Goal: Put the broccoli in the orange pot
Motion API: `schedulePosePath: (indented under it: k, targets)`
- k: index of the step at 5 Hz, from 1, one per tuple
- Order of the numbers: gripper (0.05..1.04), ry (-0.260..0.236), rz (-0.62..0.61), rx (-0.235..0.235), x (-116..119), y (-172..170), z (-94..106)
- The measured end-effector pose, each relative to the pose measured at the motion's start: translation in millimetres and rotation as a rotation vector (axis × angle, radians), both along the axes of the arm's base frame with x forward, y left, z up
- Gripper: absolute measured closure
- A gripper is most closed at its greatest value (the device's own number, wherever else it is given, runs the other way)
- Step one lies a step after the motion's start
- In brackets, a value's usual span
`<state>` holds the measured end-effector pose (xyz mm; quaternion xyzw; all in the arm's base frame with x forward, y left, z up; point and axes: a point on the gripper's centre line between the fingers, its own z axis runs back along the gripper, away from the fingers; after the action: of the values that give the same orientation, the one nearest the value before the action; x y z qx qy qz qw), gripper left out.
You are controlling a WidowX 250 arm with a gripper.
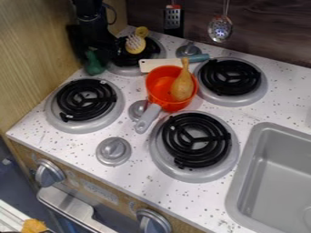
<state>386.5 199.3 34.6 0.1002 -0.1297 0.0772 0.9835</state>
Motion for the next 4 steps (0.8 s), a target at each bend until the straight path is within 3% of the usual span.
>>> schedulePosePath:
  k: [1, 4]
  targets:
    - [0.660, 0.004, 0.002, -0.001, -0.2, -0.5, 1.1]
    - [0.753, 0.044, 0.008, 0.017, -2.6, -7.5, 4.9]
